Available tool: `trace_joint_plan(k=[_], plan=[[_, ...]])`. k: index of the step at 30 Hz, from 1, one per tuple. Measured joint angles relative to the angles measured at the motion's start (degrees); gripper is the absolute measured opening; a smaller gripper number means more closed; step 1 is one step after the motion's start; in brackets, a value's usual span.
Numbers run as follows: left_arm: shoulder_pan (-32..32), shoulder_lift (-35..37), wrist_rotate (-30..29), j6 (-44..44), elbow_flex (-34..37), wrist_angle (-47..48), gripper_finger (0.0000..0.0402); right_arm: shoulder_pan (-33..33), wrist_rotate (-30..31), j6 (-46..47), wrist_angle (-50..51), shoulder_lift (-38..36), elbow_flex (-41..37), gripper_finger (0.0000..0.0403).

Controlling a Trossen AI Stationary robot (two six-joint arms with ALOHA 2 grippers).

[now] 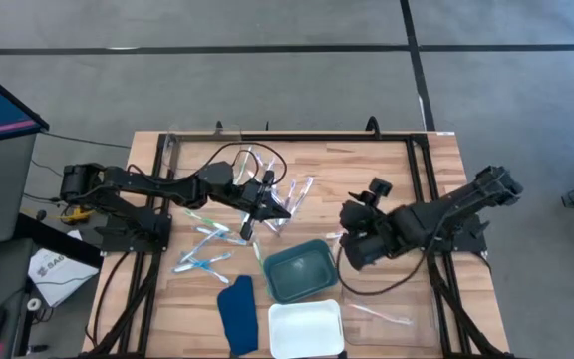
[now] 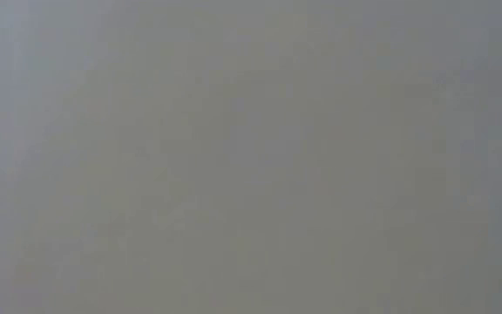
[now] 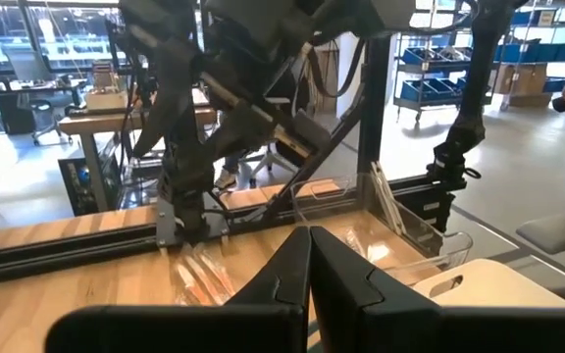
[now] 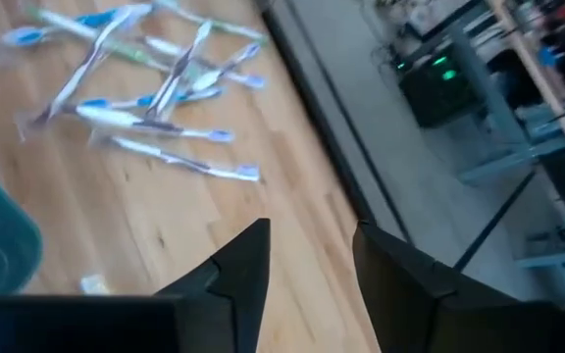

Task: Pick & Place Toothbrushes
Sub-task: Put the orange toothbrush into the bottom transparent bin

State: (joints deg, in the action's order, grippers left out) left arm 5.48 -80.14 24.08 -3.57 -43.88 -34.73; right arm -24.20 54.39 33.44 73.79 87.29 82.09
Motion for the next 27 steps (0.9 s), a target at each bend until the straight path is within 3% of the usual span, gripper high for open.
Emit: trace_joint_plan(k=[7, 19, 23, 27], plan=[[0.00, -0.75, -0.20, 0.01, 0.01, 0.42, 0.0003, 3.69, -8.57, -11.21, -8.78, 0.02, -0.14, 0.0142], [-0.28, -1.86, -0.31, 1.02, 0.02, 0.43, 0.0003, 3.75, -16.59, -15.73, -13.47, -0.04, -0.72, 0.0140], [-0.28, -1.86, -0.42, 0.83, 0.02, -0.16, 0.0003, 4.71, -29.15, -25.54, -23.65, -0.60, -5.39, 0.0143], [-0.28, -1.86, -0.55, -0.38, 0.02, -0.64, 0.0003, 8.58, -40.08, -28.06, -28.56, -2.51, -8.18, 0.0143]])
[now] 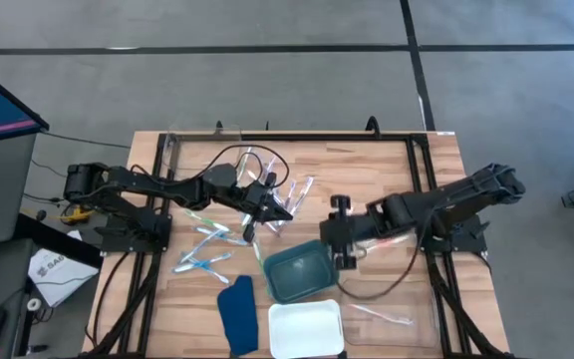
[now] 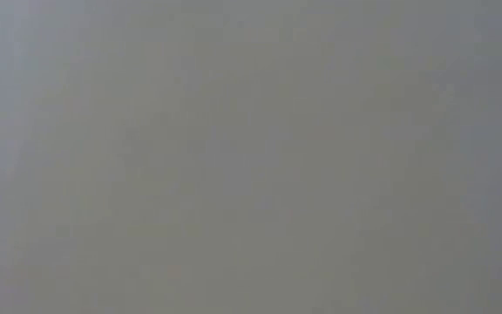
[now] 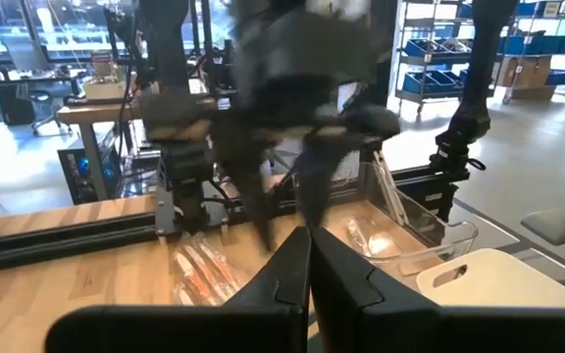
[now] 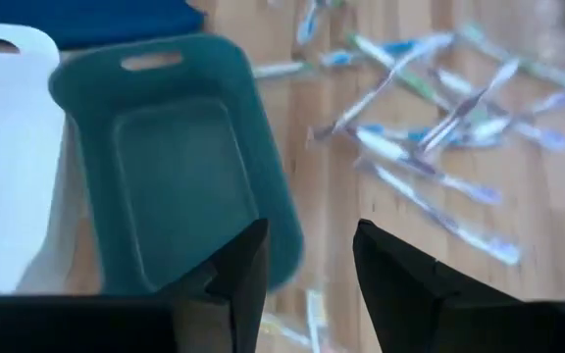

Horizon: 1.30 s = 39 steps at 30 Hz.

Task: Pick & Place Toothbrushes
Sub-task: Put the orange toothbrush into the bottom transparent bin

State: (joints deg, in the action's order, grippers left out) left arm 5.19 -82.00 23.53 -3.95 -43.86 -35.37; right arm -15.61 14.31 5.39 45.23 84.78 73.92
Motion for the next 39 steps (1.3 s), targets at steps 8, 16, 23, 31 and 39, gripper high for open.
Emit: trace_joint_plan(k=[8, 16, 23, 31, 39], plan=[[-0.01, 0.00, 0.03, 0.32, 0.00, 0.57, 0.0003, 6.69, -1.56, 2.47, 1.07, -3.46, -6.40, 0.0136], [-0.79, 0.00, 0.09, 0.39, 0.00, 3.55, 0.0003, 13.44, -3.56, 6.99, 2.99, -7.73, -13.74, 0.0142], [-1.20, 0.00, 0.15, 1.27, 0.00, 3.51, 0.0003, 18.13, -3.63, 8.93, 4.51, -8.03, -14.56, 0.0142], [-1.20, 0.00, 0.24, 1.26, 0.00, 3.28, 0.0003, 23.34, -3.57, 12.70, 6.76, -8.03, -14.56, 0.0137], [-1.20, 0.02, 0.19, 0.32, 0.00, 2.62, 0.0003, 26.90, -3.66, 8.85, 4.78, -8.02, -14.58, 0.0144]])
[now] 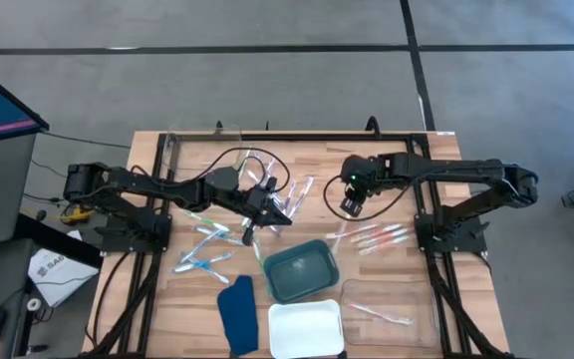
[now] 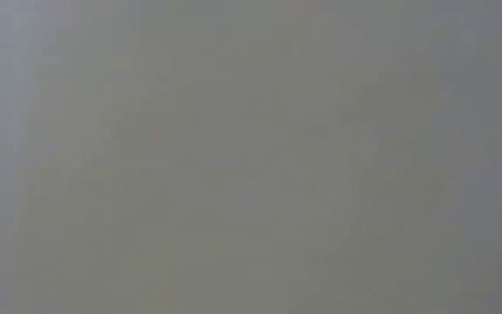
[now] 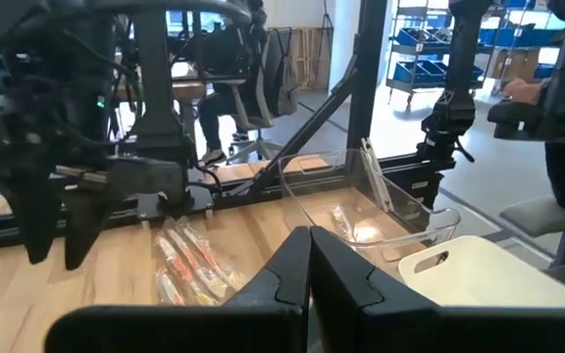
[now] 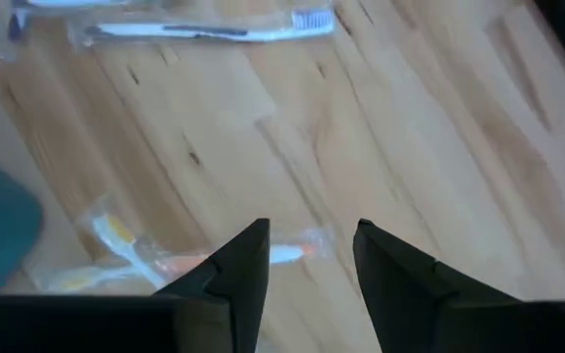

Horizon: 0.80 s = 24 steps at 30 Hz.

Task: Pick & Place Toothbrushes
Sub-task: Put the orange toothbrush into the bottom transparent bin

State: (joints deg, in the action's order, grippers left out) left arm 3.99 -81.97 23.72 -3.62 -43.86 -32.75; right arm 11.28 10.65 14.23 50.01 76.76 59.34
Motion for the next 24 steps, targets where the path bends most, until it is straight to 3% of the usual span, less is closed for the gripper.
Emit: trace_joint_plan(k=[11, 17, 24], plan=[[0.00, 0.00, -0.15, -0.58, 0.00, -0.25, 0.0003, -8.07, -0.10, -1.03, 10.19, 0.43, -6.57, 0.0142], [0.00, 0.00, -0.15, -0.58, 0.00, -0.68, 0.0003, -8.11, -0.33, 0.84, 11.40, 0.41, -6.54, 0.0139], [0.00, 0.00, -0.13, -0.58, 0.00, -0.66, 0.0003, -11.23, -6.28, 3.60, 12.01, 0.39, -8.29, 0.0144]])
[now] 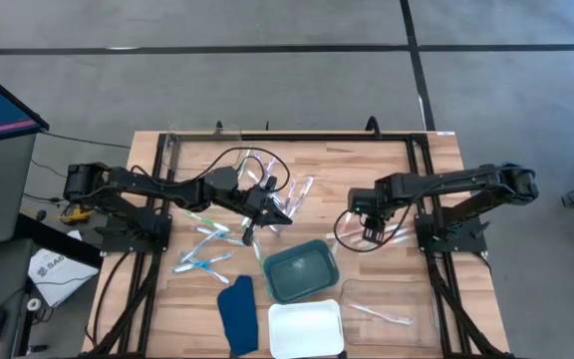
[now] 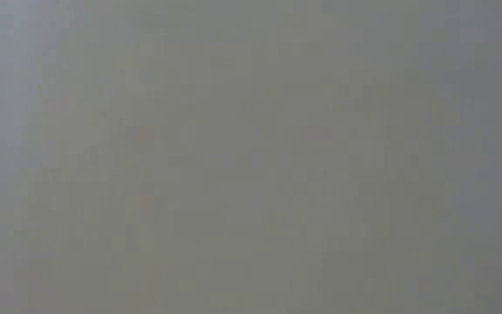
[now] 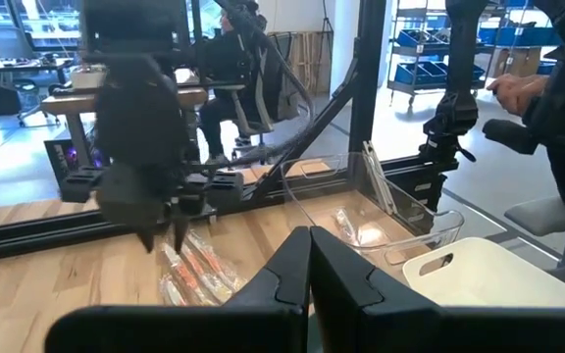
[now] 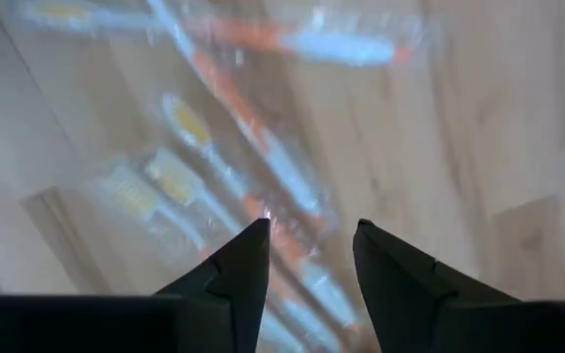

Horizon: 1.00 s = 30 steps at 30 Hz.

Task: Pick & Place Toothbrushes
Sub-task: Put the orange toothbrush into the bottom transparent bin

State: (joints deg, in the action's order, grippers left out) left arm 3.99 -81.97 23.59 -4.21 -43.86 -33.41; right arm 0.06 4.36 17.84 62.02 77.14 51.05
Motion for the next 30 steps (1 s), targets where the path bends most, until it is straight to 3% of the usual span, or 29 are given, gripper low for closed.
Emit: trace_joint_plan(k=[11, 30], plan=[[0.01, 0.00, 0.20, -0.02, 0.00, 0.23, 0.0003, -1.81, 0.06, 1.28, -3.20, 0.00, -3.83, 0.0137], [0.23, 0.02, -0.04, -3.06, 0.00, 0.04, 0.0003, -2.30, 0.15, -2.94, -19.19, 0.00, -3.81, 0.0143]])
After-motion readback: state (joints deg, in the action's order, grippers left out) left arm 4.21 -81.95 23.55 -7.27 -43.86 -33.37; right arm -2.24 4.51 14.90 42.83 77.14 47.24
